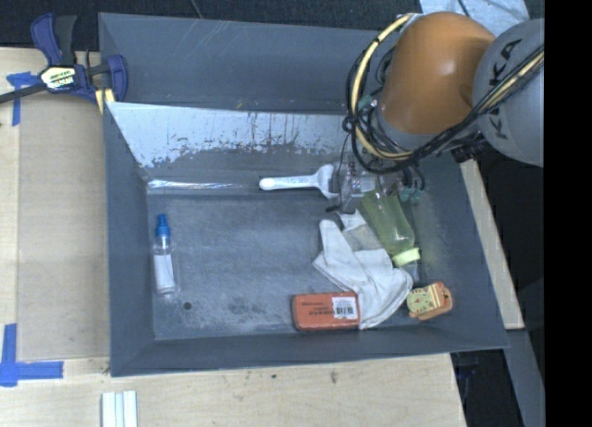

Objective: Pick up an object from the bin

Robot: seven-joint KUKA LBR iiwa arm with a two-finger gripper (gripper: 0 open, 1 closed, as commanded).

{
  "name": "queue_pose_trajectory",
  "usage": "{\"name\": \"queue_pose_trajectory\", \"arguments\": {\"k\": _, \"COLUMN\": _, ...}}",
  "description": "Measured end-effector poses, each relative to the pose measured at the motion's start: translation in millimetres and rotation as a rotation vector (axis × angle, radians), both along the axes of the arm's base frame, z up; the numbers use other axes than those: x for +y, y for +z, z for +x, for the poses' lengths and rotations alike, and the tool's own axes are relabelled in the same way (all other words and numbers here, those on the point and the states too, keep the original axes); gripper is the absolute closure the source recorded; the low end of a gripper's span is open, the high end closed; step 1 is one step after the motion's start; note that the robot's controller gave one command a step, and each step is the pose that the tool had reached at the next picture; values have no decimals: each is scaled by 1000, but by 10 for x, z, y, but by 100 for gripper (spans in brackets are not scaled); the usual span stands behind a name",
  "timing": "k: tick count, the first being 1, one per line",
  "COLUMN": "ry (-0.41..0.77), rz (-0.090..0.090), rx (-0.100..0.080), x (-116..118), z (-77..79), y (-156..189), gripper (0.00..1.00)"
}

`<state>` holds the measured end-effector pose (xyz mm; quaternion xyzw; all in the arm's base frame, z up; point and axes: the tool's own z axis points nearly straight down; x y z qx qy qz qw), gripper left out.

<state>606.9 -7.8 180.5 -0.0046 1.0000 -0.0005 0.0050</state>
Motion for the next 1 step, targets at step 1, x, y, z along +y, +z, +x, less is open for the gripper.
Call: {"name": "queue_pose_trajectory", "arguments": {"k": 1, "ry": 33, "rz": 1, "rx": 11, "x": 47, "z": -33, "y": 408, "gripper": 100}}
